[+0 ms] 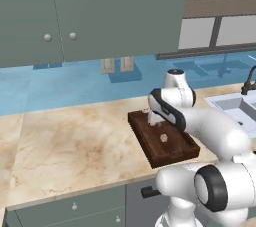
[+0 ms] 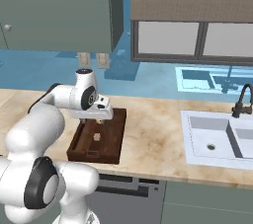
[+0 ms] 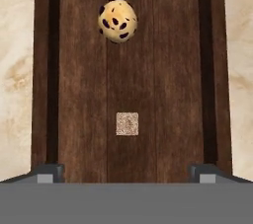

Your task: Move the dessert items from the plate to the tray.

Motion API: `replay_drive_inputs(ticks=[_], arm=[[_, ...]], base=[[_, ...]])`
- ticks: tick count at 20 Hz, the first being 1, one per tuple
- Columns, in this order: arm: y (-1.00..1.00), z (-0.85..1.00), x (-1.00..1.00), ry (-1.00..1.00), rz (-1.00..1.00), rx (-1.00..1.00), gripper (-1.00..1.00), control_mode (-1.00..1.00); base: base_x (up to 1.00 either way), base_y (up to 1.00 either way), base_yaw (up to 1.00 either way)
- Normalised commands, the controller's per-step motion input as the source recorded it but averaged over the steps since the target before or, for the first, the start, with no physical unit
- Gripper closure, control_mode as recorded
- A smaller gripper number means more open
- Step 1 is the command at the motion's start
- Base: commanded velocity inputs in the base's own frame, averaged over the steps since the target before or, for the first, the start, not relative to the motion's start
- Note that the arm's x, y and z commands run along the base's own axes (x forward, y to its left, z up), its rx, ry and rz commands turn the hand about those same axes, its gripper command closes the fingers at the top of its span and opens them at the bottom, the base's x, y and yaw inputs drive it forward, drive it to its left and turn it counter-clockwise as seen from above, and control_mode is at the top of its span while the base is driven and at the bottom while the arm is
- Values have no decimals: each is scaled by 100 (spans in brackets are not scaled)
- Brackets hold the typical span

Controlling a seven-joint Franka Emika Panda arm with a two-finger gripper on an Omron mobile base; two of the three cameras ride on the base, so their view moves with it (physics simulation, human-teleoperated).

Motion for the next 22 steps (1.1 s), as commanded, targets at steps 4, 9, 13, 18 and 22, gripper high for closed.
replay_drive_inputs(ticks=[4, 9, 13, 18, 22], arm=[[0, 5, -70, -2, 0, 0, -100, -100], [0, 3, -99, -4, 0, 0, -100, -100], [0, 19, -91, -1, 0, 0, -100, -100], [0, 29, -57, 0, 0, 0, -100, -100], [10, 43, -24, -4, 0, -1, -100, -100]], base=[[0, 0, 0], [0, 0, 0], [0, 0, 0], [0, 0, 0], [0, 0, 0]])
